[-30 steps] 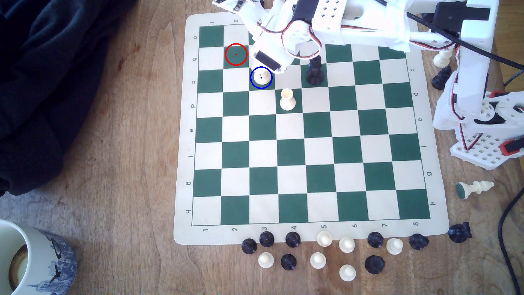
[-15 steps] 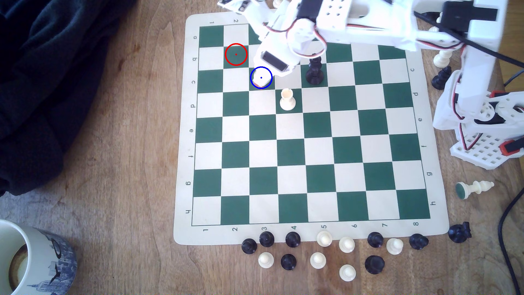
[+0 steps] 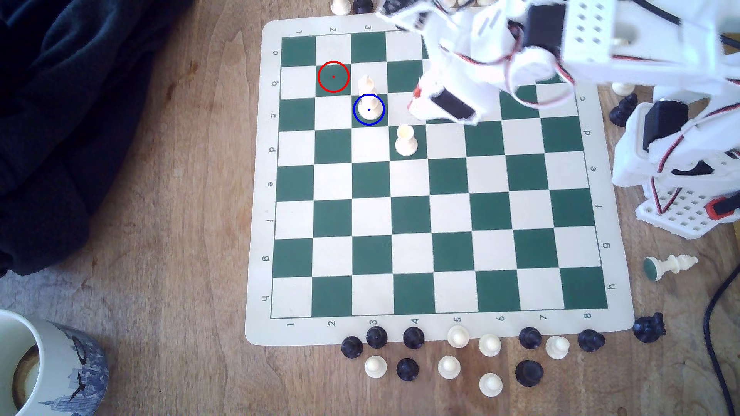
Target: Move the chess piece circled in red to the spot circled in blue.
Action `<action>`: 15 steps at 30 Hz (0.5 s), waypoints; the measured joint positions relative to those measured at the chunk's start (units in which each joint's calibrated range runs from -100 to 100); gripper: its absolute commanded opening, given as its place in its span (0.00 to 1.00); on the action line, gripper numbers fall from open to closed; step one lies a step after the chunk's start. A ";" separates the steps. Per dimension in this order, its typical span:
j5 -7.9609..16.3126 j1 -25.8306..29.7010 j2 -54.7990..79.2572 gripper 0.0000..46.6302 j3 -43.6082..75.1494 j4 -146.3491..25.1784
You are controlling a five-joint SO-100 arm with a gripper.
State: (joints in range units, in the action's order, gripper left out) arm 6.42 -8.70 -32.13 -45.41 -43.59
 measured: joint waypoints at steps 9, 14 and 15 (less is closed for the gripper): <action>6.25 3.02 -17.01 0.00 -23.23 25.26; 1.12 3.61 -28.91 0.00 -33.35 33.23; -0.83 4.65 -31.67 0.00 -38.41 40.72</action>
State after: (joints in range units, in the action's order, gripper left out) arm 5.59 -4.06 -63.80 -83.82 -2.87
